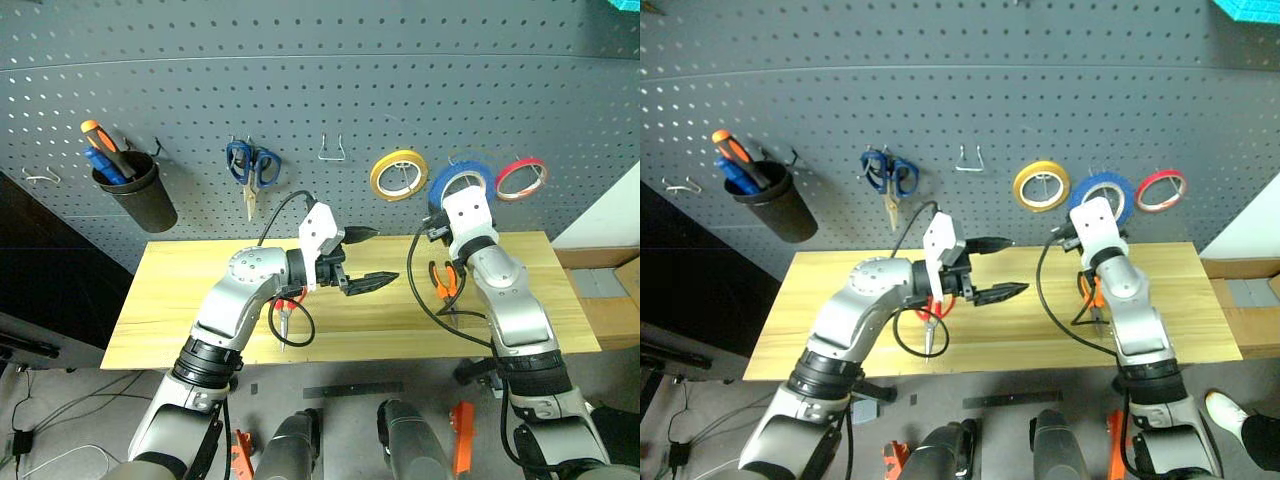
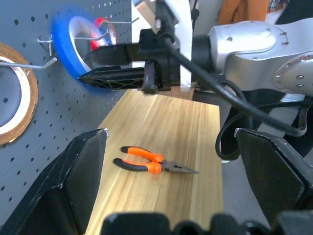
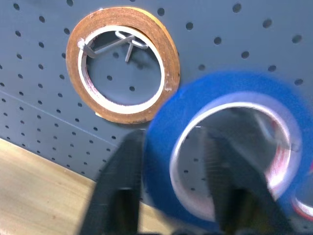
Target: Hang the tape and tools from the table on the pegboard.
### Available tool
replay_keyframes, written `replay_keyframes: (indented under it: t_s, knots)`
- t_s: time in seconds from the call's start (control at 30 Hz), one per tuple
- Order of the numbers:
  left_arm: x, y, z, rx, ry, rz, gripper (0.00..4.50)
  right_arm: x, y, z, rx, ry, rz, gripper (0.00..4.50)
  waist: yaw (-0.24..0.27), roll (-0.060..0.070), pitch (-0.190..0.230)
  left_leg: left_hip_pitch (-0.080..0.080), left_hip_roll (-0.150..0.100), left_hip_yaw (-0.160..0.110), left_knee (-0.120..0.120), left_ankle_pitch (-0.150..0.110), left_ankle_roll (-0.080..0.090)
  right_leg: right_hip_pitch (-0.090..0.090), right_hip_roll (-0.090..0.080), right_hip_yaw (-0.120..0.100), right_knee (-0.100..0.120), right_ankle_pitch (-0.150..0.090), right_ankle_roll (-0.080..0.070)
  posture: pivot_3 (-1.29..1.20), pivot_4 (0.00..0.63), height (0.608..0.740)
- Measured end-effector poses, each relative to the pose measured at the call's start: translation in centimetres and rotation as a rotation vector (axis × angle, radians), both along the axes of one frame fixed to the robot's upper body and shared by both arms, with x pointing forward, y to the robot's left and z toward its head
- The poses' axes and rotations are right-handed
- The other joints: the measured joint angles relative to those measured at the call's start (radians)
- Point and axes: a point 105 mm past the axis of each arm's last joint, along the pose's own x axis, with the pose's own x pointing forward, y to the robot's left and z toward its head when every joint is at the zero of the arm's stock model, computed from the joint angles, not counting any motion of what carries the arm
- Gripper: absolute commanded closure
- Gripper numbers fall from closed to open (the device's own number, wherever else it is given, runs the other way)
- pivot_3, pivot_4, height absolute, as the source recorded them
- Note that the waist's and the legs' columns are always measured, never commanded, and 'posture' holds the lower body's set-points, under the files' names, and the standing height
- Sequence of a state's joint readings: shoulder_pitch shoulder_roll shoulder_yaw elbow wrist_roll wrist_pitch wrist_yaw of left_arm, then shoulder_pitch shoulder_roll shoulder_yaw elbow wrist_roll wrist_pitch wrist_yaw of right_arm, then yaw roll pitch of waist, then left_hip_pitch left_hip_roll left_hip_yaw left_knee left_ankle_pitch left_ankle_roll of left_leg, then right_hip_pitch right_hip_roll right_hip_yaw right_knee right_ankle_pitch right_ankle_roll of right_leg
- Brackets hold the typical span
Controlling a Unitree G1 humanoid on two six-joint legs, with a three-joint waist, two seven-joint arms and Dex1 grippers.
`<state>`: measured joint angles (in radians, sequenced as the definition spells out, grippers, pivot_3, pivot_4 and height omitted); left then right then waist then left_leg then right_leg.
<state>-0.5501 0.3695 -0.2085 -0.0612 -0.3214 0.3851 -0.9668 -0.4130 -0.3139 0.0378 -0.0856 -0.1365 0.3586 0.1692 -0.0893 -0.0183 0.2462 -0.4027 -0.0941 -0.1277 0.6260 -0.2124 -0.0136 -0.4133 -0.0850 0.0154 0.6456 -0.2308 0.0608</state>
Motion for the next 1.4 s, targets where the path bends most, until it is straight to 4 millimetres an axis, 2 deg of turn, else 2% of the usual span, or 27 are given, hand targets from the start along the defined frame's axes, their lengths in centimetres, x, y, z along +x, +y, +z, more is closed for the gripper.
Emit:
replay_keyframes:
  t_s: [0.07,0.17,0.27,0.33,0.43,0.5,0.67,0.87,1.1,1.4]
  knots:
    - [-0.1,0.4,-0.4,0.021,0.001,0.005,0.0,-1.6,-0.2,-1.6,-0.008,0.034,0.006,1.03,0.001,0.0,0.0,0.0,0.0,0.0,0.0,0.0,0.0,0.0,0.0,0.0,0.0,0.0,0.0,-0.19,0.219,0.74]
    - [0.1,0.9,-0.6,0.047,-0.011,0.019,0.0,-3.2,0.3,-2.9,-0.018,0.074,0.034,0.01,0.001,0.0,0.0,0.0,0.0,0.001,0.0,0.0,0.0,-0.001,0.0,0.001,0.0,0.0,0.001,-0.19,0.22,0.74]
    - [0.4,2.5,-1.8,0.169,-0.06,0.026,0.0,-4.6,0.5,-4.0,0.051,0.146,-0.005,0.01,-0.004,0.001,0.0,0.001,0.003,0.001,0.0,0.0,0.0,-0.001,0.0,0.001,0.001,-0.002,0.003,-0.2,0.223,0.74]
    - [0.9,4.1,-3.1,0.254,-0.061,0.044,0.0,-4.8,-0.2,-6.0,0.093,0.26,-0.081,0.01,-0.005,0.001,0.0,0.001,0.003,0.001,0.0,0.0,-0.001,-0.001,0.0,0.001,0.002,-0.001,0.001,-0.2,0.223,0.74]
    - [0.9,5.3,-4.2,0.323,-0.055,0.03,0.0,-3.9,-1.7,-8.3,0.181,0.442,-0.234,0.01,-0.004,0.001,0.0,0.001,0.003,0.001,0.002,0.001,-0.001,-0.001,0.0,0.001,0.002,0.001,0.0,-0.19,0.221,0.74]
    - [0.8,5.5,-4.5,0.346,-0.059,0.015,0.0,-3.3,-2.3,-8.9,0.224,0.517,-0.288,0.01,-0.002,0.001,0.0,0.001,0.003,0.001,0.002,0.002,0.0,-0.001,0.001,0.001,0.002,0.002,0.0,-0.19,0.216,0.74]
    - [0.5,5.5,-4.8,0.371,-0.065,-0.017,0.0,-1.6,-2.4,-10.1,0.289,0.636,-0.284,0.01,-0.001,0.001,-0.001,0.001,0.002,0.002,-0.001,0.001,0.0,-0.002,0.001,0.0,0.001,0.005,-0.004,-0.17,0.209,0.74]
    - [0.4,5.1,-4.8,0.359,-0.053,-0.018,0.0,-0.3,-3.3,-13.6,0.283,0.778,-0.324,0.01,-0.002,0.001,-0.001,-0.001,0.002,0.004,-0.001,0.001,0.0,-0.005,0.001,0.001,0.001,0.005,-0.004,-0.16,0.208,0.74]
    - [0.4,5.1,-4.8,0.36,-0.045,-0.016,0.0,1.3,-3.3,-15.1,0.292,0.82,-0.338,0.01,-0.011,0.001,-0.001,-0.001,0.002,0.005,0.0,0.001,0.0,-0.006,0.002,0.002,0.003,0.005,-0.004,-0.15,0.206,0.74]
    - [0.3,4.7,-4.7,0.353,-0.041,-0.02,0.0,3.2,-3.8,-14.9,0.305,0.835,-0.347,0.01,-0.022,0.0,-0.002,-0.001,0.002,0.005,0.002,0.002,0.0,-0.004,0.002,0.002,0.003,0.006,-0.003,-0.15,0.2,0.74]
